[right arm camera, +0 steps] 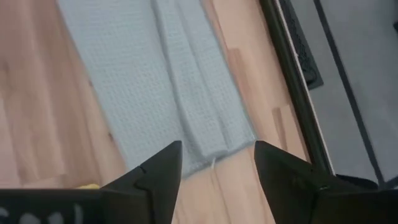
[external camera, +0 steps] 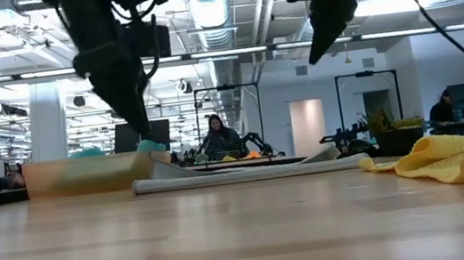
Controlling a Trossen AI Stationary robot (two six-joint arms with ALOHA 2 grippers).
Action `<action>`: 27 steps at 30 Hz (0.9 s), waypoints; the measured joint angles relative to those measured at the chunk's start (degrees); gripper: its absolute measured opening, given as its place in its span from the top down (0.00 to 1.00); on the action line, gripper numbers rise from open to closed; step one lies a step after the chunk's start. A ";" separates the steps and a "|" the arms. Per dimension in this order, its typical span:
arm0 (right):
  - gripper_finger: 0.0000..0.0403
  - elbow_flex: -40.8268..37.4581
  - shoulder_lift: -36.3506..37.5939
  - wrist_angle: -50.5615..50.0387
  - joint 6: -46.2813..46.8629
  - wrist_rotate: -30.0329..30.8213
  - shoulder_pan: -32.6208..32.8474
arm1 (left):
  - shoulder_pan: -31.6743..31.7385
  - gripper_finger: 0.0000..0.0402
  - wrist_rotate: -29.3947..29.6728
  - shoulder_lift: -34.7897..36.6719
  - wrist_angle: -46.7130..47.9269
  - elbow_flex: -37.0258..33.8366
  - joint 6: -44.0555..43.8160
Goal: Fold microfiber towels
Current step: Fold the gray microfiber towel
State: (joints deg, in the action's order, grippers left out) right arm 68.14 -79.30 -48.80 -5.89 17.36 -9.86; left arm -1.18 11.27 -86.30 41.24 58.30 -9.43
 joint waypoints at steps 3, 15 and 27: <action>0.44 0.00 -0.45 0.26 0.00 0.00 0.81 | -0.77 0.61 -1.00 -0.02 -5.87 -3.72 1.82; 0.44 0.00 -0.49 0.70 -0.04 0.29 0.69 | -0.27 0.61 4.43 -0.02 -18.34 -13.07 3.30; 0.44 0.00 -0.59 1.11 -0.09 0.51 0.34 | 2.31 0.61 2.96 -0.04 -24.97 -17.50 4.06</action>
State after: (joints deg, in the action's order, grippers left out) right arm 68.14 -79.90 -47.69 -5.98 17.87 -9.52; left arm 1.13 14.23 -86.35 16.27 40.80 -5.37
